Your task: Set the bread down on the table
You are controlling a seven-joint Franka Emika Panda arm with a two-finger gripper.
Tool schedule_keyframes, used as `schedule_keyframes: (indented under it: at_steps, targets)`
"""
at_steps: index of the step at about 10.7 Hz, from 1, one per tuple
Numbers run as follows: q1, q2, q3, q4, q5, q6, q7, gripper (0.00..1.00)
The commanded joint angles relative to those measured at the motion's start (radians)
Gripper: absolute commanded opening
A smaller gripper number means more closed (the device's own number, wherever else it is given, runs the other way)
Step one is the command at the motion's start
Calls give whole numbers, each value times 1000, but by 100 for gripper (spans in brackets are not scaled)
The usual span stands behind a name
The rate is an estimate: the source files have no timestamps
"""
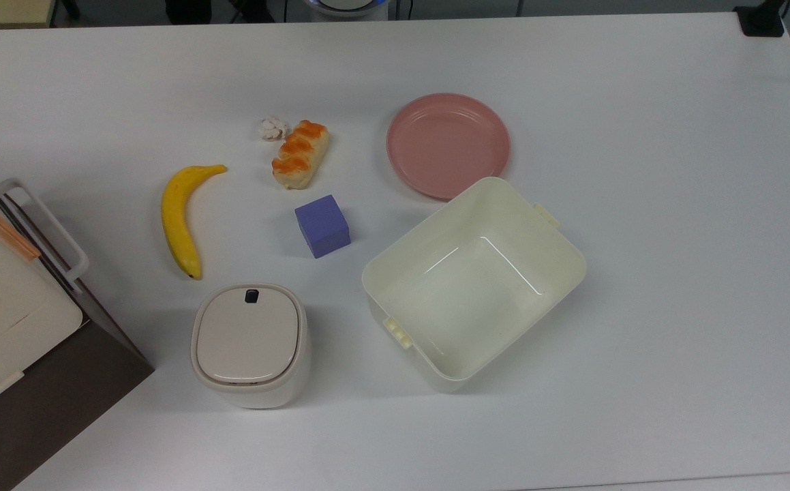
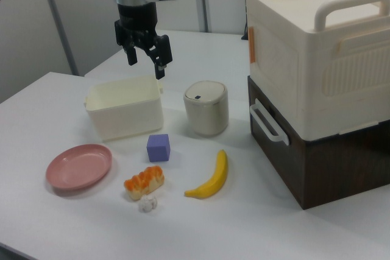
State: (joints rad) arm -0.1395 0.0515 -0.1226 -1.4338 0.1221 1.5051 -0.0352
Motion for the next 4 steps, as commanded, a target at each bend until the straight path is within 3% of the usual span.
schedule_keyframes:
  at_steps: [1, 4]
  targets:
    - [14, -13, 1, -3, -4, -3, 24, 100]
    - [34, -10, 6, -7, -32, 18, 20, 100]
